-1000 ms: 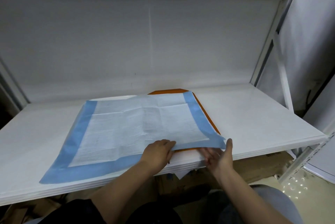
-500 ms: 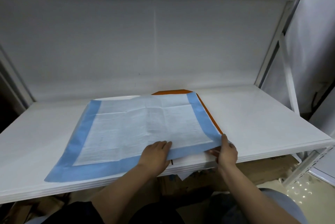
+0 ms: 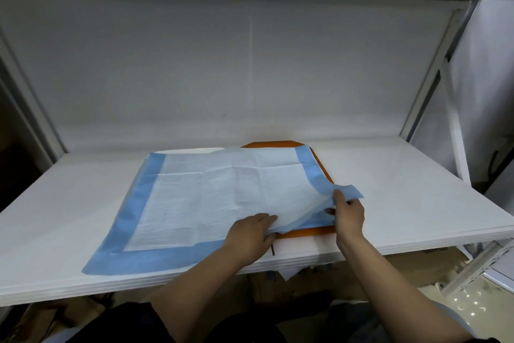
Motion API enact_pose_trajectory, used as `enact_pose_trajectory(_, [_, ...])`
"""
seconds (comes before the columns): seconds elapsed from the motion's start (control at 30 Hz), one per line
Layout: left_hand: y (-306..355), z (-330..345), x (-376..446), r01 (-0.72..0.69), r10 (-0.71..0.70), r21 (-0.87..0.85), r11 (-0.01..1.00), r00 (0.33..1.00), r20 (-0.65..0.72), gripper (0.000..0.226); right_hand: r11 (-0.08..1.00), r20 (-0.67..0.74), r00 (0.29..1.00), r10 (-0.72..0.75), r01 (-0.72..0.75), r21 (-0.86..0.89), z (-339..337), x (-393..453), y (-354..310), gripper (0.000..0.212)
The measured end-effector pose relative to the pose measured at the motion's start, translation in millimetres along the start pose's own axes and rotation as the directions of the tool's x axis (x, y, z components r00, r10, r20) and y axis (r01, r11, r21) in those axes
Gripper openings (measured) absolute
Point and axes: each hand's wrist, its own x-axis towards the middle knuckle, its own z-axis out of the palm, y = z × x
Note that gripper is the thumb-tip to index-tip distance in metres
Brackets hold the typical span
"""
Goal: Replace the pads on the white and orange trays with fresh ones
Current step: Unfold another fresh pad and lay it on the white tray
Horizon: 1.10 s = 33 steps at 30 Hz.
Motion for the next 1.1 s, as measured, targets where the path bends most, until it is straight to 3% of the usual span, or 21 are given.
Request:
enact_pose_trajectory(0.13, [11.4, -0.4, 7.9, 0.045, -0.043, 0.054, 0.998, 0.998, -0.039, 0.040, 0.960, 0.048, 0.994, 0.099, -0.108, 0.259, 1.5, -0.9, -4.1, 0.030])
enact_pose_trajectory(0.23, [12.2, 4.5, 9.5, 0.060, -0.058, 0.031, 0.998, 0.997, -0.058, 0.040, 0.757, 0.196, 0.932, 0.305, -0.362, 0.544, 4.3, -10.0, 6.6, 0.046])
enact_pose_trajectory(0.37, [14.1, 8.2, 5.6, -0.086, 0.085, 0.027, 0.996, 0.995, 0.046, 0.049, 0.653, 0.317, 0.866, 0.387, -0.500, 0.569, 14.4, -15.9, 9.0, 0.045])
enact_pose_trajectory(0.47, [16.1, 8.7, 4.7, -0.137, 0.123, 0.084, 0.987, 0.980, 0.156, 0.052, 0.662, 0.273, 0.835, 0.478, -0.547, 0.513, 20.3, -16.1, 9.3, 0.040])
enact_pose_trajectory(0.67, [15.9, 8.1, 3.4, -0.040, 0.046, -0.027, 0.999, 0.955, 0.294, 0.069, 0.839, 0.096, 0.886, 0.453, -0.461, 0.288, 19.5, -9.6, 13.3, 0.039])
enact_pose_trajectory(0.8, [1.9, 1.5, 1.6, 0.214, -0.173, -0.144, 0.966, 0.951, 0.257, 0.068, 0.905, 0.000, 0.939, 0.343, -0.331, 0.269, 32.2, -6.6, 3.1, 0.036])
enact_pose_trajectory(0.9, [-13.4, -8.7, -2.1, 0.399, -0.357, -0.160, 0.903, 0.904, 0.237, 0.068, 0.960, 0.041, 0.978, 0.206, -0.210, 0.187, 52.5, -9.4, -11.7, 0.026])
enact_pose_trajectory(0.97, [-18.9, -15.4, -6.7, 0.451, -0.398, -0.209, 0.868, 0.882, 0.253, 0.066, 0.980, 0.103, 0.987, 0.127, -0.141, 0.139, 69.7, -14.2, -22.7, 0.023])
enact_pose_trajectory(1.03, [-17.5, -21.0, -9.3, 0.432, -0.339, -0.349, 0.832, 0.893, 0.296, 0.063, 0.981, 0.174, 0.980, 0.093, -0.120, 0.153, 87.3, -20.6, -34.1, 0.023])
enact_pose_trajectory(1.1, [-19.2, -27.0, -16.3, 0.433, -0.264, -0.609, 0.664, 0.899, 0.350, 0.056, 0.984, 0.242, 0.968, 0.062, -0.100, 0.149, 110.0, -32.0, -44.4, 0.031])
